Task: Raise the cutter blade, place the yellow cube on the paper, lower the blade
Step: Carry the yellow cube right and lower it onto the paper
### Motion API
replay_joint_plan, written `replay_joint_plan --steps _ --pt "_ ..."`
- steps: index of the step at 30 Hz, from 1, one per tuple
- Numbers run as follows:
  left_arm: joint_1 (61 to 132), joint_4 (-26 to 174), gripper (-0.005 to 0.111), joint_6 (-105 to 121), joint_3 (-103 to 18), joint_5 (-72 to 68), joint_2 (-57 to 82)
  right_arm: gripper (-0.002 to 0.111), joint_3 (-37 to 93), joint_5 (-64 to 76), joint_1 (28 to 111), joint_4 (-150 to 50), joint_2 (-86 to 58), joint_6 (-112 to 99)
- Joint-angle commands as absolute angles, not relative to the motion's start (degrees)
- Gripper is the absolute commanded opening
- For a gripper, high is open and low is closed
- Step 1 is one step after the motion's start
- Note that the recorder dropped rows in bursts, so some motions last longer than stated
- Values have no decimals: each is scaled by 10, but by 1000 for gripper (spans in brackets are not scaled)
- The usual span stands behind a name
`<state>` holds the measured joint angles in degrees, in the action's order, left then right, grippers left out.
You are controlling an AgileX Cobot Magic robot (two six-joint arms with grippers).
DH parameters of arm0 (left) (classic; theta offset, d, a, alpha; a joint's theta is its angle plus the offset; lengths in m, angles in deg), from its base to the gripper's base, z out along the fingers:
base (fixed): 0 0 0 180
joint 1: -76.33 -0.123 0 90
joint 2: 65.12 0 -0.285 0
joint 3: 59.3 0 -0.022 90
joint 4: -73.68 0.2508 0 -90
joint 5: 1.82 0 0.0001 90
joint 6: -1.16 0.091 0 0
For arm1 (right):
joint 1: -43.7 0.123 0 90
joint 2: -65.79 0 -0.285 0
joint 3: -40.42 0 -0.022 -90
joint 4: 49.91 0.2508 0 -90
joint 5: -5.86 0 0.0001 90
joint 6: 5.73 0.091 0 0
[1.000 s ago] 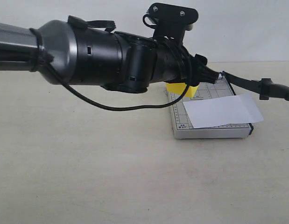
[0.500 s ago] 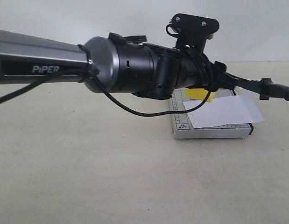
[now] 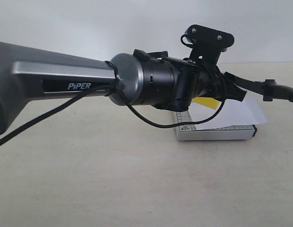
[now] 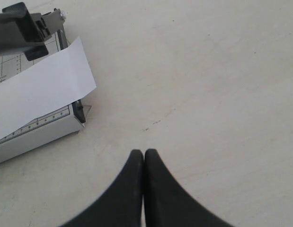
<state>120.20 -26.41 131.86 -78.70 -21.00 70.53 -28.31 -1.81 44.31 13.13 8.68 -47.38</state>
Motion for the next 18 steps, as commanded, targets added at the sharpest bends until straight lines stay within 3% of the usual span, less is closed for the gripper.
replay_joint_plan --steps 1,18 --pt "1202 -263 4 1327 -794 -215 714 0 -286 -21 443 127 87 -476" --pt "1203 -263 4 1327 -794 -209 736 0 -286 -21 443 127 87 -478"
